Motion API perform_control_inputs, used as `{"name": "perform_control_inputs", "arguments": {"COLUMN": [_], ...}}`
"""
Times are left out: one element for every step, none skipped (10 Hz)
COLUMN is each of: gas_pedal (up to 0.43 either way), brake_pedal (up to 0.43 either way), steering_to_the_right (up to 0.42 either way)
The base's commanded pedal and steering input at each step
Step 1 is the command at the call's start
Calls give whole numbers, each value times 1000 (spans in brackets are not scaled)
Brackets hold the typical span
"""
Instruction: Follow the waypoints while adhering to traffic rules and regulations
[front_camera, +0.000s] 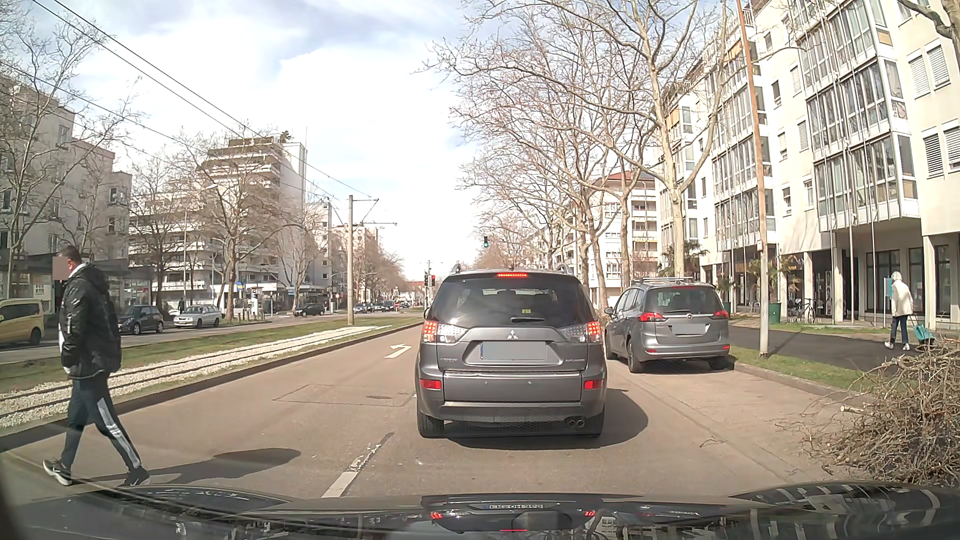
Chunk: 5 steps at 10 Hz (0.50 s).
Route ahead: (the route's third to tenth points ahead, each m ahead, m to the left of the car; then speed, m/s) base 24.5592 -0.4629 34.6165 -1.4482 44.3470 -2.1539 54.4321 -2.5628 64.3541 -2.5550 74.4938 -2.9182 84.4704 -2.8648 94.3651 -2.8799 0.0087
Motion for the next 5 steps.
{"name": "perform_control_inputs", "arguments": {"gas_pedal": [0,0,0,0,0], "brake_pedal": [256,256,256,256,262], "steering_to_the_right": [5,5,5,5,5]}}
